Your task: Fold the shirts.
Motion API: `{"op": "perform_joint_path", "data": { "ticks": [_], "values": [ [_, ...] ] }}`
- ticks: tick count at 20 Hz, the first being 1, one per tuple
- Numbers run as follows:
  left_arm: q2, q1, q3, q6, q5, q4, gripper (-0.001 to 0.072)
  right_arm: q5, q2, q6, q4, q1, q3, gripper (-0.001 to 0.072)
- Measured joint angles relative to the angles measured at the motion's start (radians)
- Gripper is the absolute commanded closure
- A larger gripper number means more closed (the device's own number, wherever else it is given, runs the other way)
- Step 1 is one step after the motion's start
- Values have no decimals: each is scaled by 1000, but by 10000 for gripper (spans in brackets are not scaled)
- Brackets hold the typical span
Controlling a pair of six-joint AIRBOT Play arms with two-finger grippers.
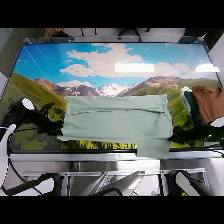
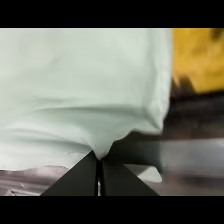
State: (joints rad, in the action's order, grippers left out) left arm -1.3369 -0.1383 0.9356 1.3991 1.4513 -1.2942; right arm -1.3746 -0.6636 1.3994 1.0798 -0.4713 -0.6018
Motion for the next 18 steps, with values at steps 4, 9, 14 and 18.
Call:
{"op": "perform_joint_path", "data": {
  "ticks": [4,9,14,18],
  "values": [
    [50,34,158,4,-51,-9,693,101,-55,-155,-240,8,-138,694],
    [-83,57,369,4,-109,-12,692,231,-312,-327,-452,91,-376,694],
    [-344,70,563,4,-152,-4,692,343,-621,-385,-479,189,-540,694],
    [-520,72,698,4,-146,10,687,393,-755,-401,-467,215,-588,552]
  ]
}}
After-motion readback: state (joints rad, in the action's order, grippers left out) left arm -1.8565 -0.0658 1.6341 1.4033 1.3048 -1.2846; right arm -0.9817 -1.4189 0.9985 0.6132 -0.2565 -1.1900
